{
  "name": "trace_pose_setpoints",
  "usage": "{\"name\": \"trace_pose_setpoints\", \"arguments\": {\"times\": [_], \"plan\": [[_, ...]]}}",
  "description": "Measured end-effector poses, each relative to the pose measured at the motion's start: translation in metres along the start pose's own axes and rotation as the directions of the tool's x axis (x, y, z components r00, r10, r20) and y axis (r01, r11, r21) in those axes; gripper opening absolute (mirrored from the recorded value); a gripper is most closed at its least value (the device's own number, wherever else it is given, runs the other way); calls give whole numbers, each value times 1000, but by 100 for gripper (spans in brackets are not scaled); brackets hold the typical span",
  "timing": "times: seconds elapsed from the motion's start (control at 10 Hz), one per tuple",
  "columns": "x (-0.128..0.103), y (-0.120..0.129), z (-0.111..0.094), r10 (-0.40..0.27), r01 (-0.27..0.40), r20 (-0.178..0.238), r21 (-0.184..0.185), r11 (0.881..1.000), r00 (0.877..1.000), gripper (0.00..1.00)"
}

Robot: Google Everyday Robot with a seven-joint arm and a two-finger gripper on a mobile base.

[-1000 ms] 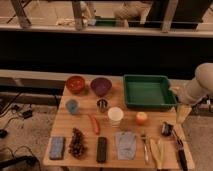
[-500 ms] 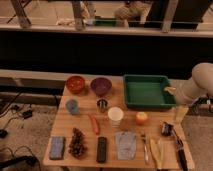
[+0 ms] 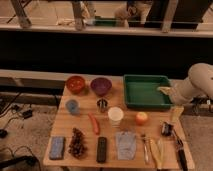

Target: Place pepper in table surface

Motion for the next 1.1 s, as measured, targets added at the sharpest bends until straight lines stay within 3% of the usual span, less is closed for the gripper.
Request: {"name": "trace_pose_setpoints", "arguments": {"times": [0.3,0.5,1.1], "plan": [[-20,0,4,-81,82,63,-2,997,995,100],[-38,3,10,-139,140,103,-7,990,985,100],[-90,13,27,-288,295,219,1,956,932,100]]}}
